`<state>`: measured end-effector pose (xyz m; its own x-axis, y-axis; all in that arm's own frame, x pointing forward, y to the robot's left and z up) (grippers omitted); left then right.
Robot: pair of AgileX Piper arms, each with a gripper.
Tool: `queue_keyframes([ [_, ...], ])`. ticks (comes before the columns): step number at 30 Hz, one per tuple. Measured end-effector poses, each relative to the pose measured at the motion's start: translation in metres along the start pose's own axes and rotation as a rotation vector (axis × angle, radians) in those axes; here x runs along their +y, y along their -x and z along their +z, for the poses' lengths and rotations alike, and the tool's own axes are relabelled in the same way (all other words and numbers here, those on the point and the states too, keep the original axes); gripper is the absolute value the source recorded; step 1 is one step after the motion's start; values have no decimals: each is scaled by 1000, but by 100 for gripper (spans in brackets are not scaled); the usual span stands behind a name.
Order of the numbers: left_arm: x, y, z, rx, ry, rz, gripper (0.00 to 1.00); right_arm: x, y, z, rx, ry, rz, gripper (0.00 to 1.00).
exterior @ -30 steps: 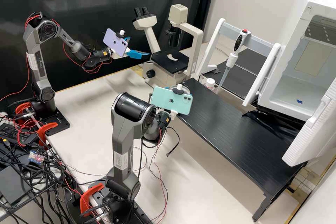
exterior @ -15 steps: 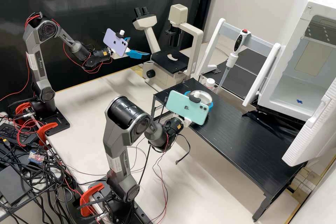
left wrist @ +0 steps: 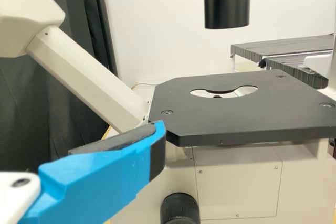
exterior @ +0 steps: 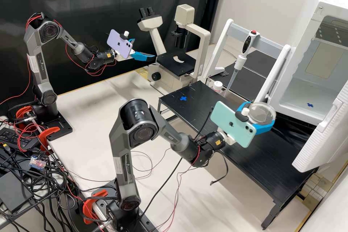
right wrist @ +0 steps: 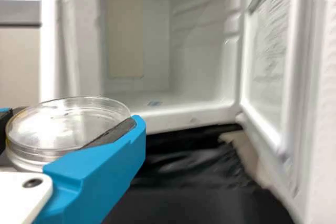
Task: Move the petri dish to the incubator
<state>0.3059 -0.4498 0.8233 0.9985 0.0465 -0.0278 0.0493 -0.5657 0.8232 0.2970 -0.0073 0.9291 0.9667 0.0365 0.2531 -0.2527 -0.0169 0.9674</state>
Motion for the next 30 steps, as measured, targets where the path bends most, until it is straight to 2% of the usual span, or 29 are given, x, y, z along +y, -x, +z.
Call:
queue_keyframes([
  [6, 0, 0, 0, 0, 0, 0, 100, 19, -45, 8, -66, -6, 38, 0],
  [11, 0, 0, 0, 0, 0, 0, 100, 25, -89, 13, -147, -44, 40, 0],
  [17, 0, 0, 0, 0, 0, 0, 100, 21, -133, 16, -204, -65, 2, 0],
  [30, 0, 0, 0, 0, 0, 0, 100, 4, -202, 24, -262, -68, -69, 0],
])
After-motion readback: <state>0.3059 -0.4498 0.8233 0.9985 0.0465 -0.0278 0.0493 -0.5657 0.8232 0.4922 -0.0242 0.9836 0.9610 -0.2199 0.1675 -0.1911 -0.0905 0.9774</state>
